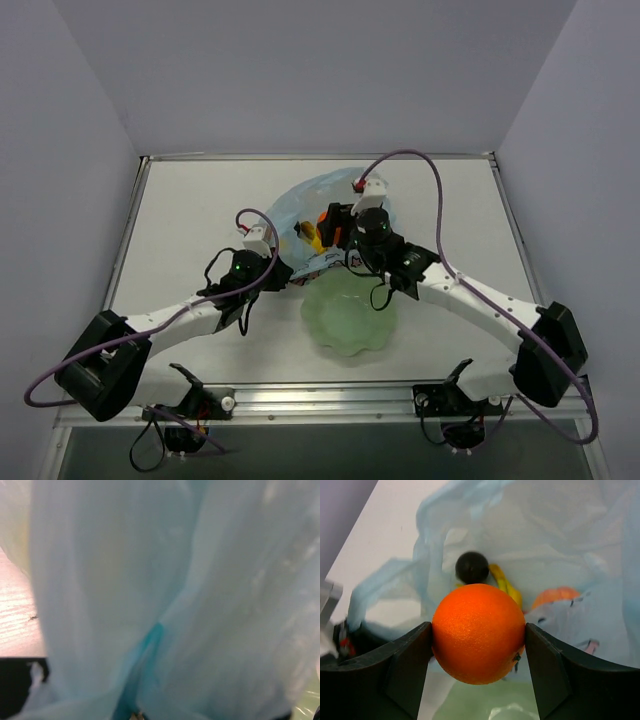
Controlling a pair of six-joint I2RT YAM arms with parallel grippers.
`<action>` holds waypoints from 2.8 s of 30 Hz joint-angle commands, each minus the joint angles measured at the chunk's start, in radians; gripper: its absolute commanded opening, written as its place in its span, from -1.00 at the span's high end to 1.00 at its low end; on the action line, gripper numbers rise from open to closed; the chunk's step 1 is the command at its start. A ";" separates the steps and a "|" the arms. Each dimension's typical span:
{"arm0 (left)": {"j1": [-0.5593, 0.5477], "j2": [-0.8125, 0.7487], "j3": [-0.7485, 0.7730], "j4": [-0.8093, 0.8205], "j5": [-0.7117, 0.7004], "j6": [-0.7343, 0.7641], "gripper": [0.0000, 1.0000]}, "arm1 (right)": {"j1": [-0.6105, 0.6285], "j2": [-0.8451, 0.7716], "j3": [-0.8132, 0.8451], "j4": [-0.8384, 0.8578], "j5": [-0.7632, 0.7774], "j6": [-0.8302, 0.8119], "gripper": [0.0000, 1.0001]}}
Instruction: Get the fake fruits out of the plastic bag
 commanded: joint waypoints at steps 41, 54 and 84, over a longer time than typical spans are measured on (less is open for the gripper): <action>-0.025 0.004 -0.016 0.078 -0.007 -0.020 0.95 | 0.000 0.390 0.214 -0.175 0.223 -0.016 0.67; -0.034 0.005 -0.007 0.072 0.000 -0.012 0.95 | -0.046 0.411 0.105 -0.147 0.352 0.099 0.10; -0.045 0.016 0.007 0.058 -0.012 0.004 0.95 | -0.158 0.614 0.306 -0.061 0.393 0.204 0.09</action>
